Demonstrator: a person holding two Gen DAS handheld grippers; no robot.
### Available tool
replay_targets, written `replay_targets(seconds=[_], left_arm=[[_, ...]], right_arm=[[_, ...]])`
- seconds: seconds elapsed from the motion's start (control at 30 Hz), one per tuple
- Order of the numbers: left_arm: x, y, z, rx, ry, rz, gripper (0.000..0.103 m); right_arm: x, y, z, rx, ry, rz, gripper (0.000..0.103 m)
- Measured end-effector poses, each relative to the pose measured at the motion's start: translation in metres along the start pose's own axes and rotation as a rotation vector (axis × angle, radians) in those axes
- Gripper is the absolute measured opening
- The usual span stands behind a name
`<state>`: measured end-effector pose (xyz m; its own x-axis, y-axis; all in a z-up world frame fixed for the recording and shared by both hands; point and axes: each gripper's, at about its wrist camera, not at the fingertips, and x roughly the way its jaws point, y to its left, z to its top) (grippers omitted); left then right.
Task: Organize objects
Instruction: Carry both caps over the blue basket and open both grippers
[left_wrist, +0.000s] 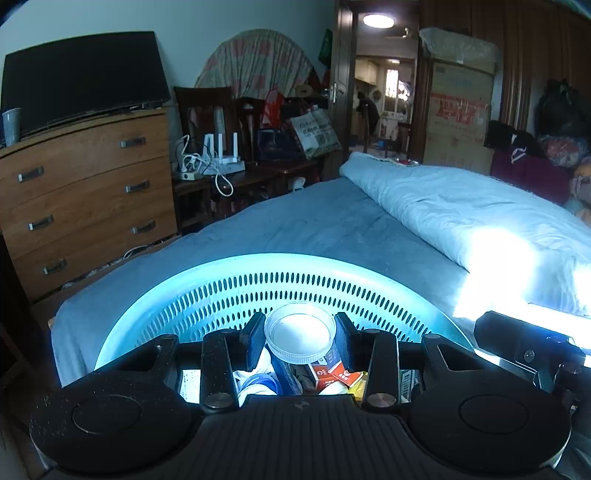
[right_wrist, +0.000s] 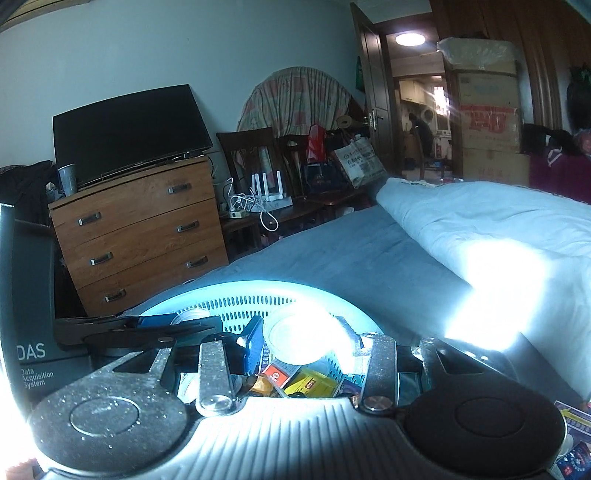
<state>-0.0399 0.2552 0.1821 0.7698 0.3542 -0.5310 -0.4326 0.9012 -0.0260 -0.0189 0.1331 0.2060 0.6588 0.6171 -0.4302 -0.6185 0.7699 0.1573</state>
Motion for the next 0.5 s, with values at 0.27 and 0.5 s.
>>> replay_targets(seconds=[0.27,0.5], left_arm=[[0.007,-0.0009,-0.0021,0.006,0.017,0.004,0.04],[0.0093,-0.0006,-0.0008,0.008,0.022,0.011,0.04]], right_arm=[[0.003,0.0008,-0.0038,0.005,0.004,0.002,0.043],[0.0045,0.0008,-0.0045,0.004,0.006,0.002,0.043]])
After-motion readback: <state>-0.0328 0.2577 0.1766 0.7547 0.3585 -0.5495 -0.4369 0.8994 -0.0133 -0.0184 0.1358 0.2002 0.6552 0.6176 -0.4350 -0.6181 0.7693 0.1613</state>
